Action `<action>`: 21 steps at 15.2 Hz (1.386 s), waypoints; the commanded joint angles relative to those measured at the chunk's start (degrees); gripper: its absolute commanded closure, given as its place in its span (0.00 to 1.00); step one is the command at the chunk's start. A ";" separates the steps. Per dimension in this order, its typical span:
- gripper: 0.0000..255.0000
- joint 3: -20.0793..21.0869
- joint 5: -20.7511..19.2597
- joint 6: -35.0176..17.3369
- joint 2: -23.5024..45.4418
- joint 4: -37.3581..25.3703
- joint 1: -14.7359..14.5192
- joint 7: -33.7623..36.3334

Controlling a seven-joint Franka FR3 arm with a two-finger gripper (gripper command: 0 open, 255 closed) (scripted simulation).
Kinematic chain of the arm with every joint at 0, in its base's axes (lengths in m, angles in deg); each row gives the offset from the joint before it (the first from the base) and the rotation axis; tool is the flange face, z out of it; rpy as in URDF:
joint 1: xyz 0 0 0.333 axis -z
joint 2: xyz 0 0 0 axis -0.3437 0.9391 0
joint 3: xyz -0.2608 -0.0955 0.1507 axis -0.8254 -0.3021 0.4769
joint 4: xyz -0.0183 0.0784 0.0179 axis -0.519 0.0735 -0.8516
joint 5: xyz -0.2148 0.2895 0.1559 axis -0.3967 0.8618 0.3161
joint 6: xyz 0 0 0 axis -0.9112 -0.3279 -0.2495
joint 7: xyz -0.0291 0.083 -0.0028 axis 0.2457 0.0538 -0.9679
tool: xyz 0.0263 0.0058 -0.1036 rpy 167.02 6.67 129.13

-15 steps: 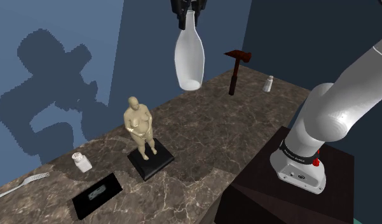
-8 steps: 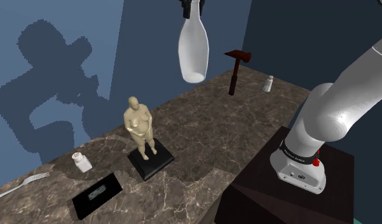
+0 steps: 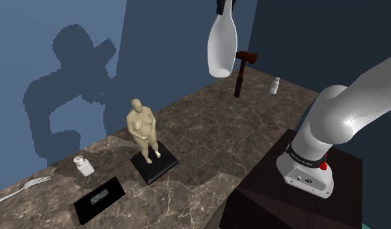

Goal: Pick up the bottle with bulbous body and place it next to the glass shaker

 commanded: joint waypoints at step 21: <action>1.00 -25.15 -9.09 3.21 -7.49 2.65 5.72 -30.58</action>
